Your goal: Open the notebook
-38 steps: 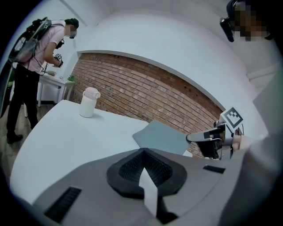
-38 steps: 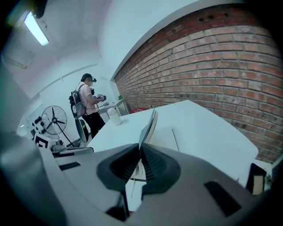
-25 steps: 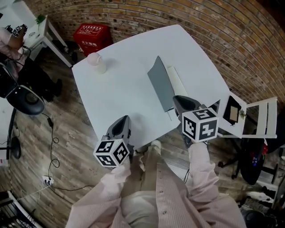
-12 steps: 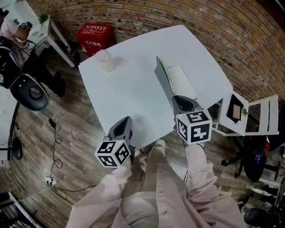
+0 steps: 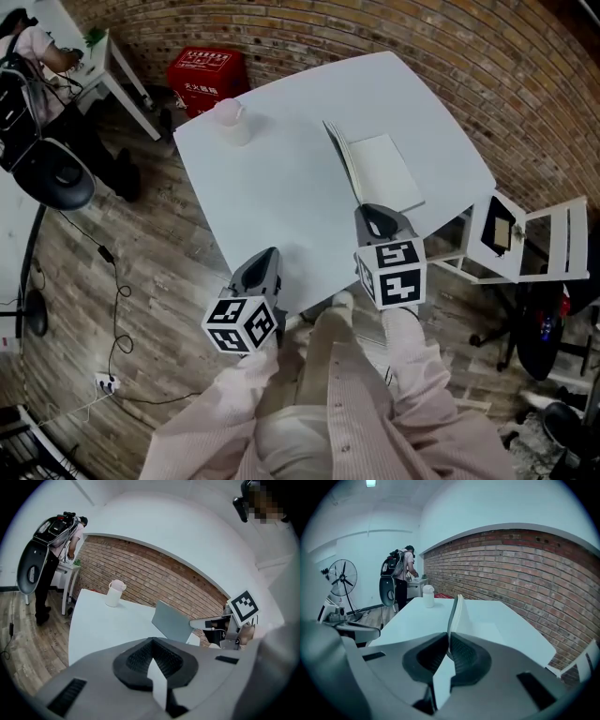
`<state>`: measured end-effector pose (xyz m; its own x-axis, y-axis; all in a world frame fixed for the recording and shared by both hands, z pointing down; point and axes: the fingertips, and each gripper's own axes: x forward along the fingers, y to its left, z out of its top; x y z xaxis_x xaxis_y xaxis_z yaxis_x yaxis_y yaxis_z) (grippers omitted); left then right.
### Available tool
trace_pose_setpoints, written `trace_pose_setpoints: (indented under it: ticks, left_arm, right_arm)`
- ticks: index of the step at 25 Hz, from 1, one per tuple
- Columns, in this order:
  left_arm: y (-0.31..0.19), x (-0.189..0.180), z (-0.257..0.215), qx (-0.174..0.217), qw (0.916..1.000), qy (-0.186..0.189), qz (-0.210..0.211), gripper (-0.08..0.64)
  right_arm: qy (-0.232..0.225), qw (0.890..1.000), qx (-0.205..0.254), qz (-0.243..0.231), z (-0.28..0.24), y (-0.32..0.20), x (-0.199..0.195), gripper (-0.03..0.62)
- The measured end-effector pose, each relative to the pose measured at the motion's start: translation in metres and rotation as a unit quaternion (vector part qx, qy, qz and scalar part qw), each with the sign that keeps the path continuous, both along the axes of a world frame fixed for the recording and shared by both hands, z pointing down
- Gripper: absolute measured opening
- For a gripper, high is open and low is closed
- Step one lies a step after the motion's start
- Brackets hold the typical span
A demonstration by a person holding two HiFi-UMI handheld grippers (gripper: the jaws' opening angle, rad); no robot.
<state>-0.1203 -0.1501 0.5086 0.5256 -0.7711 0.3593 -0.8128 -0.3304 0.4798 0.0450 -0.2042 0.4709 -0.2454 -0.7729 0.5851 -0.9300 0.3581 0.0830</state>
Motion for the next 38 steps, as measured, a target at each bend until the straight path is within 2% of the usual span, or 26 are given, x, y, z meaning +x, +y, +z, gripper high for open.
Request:
trace_pose_setpoints:
  ticks: [17,38]
  left_arm:
    - [0.002,-0.004,0.01,-0.012,0.9999,-0.001,-0.008,-0.008]
    - [0.015,-0.027,0.024,-0.024,0.9994,-0.014,-0.018,-0.008]
  right_arm:
    - [0.057,0.998,-0.012,-0.036,0.038,0.015,-0.045,0.029]
    - [0.09,0.993,-0.054,-0.056,0.102,0.024,-0.075,0.037]
